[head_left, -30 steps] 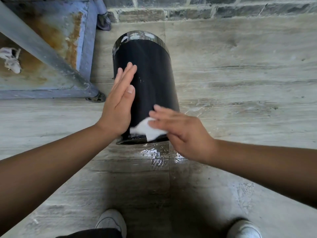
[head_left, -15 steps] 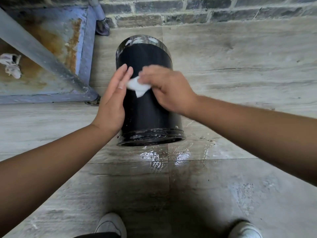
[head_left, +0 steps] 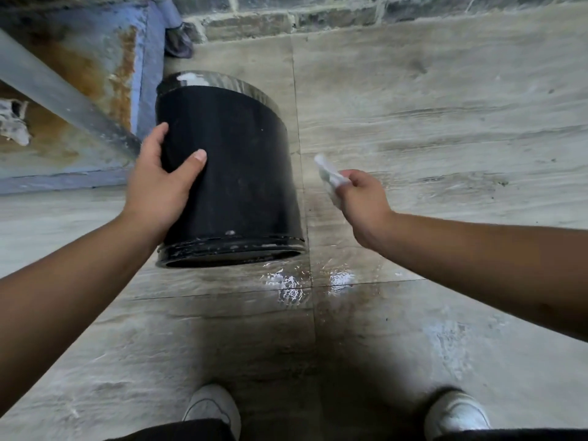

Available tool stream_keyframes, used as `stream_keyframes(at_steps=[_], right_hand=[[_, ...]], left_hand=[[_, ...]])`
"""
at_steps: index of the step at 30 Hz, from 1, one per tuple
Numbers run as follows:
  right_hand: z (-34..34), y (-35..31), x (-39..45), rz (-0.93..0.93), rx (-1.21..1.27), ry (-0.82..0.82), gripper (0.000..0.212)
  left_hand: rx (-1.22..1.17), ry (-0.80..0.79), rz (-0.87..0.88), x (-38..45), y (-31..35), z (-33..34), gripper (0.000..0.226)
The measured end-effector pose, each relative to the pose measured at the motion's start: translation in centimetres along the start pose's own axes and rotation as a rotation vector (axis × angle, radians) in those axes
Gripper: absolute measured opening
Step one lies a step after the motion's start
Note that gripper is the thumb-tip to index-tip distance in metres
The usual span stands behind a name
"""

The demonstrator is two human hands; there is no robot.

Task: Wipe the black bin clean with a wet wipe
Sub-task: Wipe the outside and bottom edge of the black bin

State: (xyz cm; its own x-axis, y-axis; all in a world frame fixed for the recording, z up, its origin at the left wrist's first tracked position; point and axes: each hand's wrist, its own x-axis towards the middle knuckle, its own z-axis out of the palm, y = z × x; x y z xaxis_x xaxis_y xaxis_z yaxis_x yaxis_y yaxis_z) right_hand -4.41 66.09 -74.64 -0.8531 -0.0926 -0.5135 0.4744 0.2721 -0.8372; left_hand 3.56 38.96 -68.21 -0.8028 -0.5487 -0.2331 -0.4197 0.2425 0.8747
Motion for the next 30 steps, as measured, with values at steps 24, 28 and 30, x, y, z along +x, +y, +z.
stream_keyframes(at_steps=[24,28,30], right_hand=[[3.0,-2.7,-9.9,-0.958,-0.383,-0.623,0.030],[1.8,-1.5,-10.6,-0.838,-0.353,-0.671,0.029],[1.1,-0.8,-10.5,-0.825,-0.371,-0.696,0.028]], left_hand=[[0.413,0.186,-0.018,2.2,2.5,2.8,0.075],[0.782,0.014,0.159,4.8,4.1,3.9,0.082],[0.963,-0.151,0.137,6.1,4.2,4.7,0.090]])
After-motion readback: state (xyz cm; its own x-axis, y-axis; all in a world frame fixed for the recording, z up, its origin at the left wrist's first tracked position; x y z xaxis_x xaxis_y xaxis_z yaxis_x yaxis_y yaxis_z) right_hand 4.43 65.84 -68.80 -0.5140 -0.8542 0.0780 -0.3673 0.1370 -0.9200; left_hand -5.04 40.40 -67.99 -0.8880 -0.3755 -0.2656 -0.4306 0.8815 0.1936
